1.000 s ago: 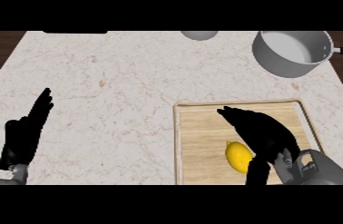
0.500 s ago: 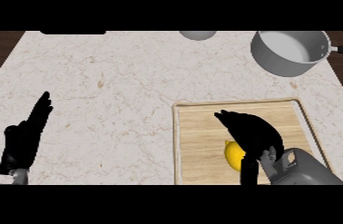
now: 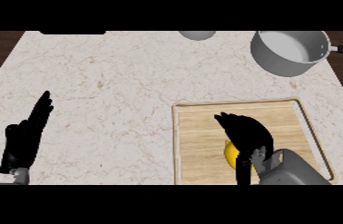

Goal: Pick the lemon from the tray and place it in the pot

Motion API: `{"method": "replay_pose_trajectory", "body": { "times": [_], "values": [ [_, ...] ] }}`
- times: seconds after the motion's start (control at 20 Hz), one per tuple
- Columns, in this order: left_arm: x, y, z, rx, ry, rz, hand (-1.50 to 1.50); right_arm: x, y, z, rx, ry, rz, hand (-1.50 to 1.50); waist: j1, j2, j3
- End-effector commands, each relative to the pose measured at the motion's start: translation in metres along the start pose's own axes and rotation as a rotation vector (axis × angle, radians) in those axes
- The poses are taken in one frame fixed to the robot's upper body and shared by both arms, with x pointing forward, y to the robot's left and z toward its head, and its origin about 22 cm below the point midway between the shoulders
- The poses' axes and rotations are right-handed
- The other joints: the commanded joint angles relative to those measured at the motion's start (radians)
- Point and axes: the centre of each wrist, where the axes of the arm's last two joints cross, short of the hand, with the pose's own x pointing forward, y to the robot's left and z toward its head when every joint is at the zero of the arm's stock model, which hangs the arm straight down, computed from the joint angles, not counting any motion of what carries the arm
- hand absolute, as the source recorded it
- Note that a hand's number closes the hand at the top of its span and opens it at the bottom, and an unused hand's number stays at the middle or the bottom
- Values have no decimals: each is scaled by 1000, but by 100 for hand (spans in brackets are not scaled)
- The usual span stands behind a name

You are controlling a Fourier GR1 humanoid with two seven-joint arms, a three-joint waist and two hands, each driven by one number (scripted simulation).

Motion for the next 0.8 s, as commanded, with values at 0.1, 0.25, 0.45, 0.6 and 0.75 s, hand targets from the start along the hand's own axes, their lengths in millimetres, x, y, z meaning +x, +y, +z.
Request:
{"method": "replay_pose_trajectory", "body": {
  "times": [0.1, 0.25, 0.45, 0.6, 0.75],
  "values": [
    [10, 9, -5, 3, 1, -4, 0, -9, 23, -12, 23, 52, 26, -150, -1, 0, 0],
    [6, 5, -4, -3, -7, -11, 0, 7, 1, -15, 51, 28, 64, 150, 0, 0, 0],
    [2, -4, -1, 7, -8, 1, 0, 12, 2, -11, 14, -38, 81, 150, 0, 0, 0],
    [4, 9, 10, 4, 16, 17, 0, 8, 15, -9, 27, -18, 87, 150, 1, -1, 0],
    [18, -7, -1, -6, 2, 0, 0, -6, 19, -23, 3, -48, 65, 150, 0, 0, 0]
  ]
}}
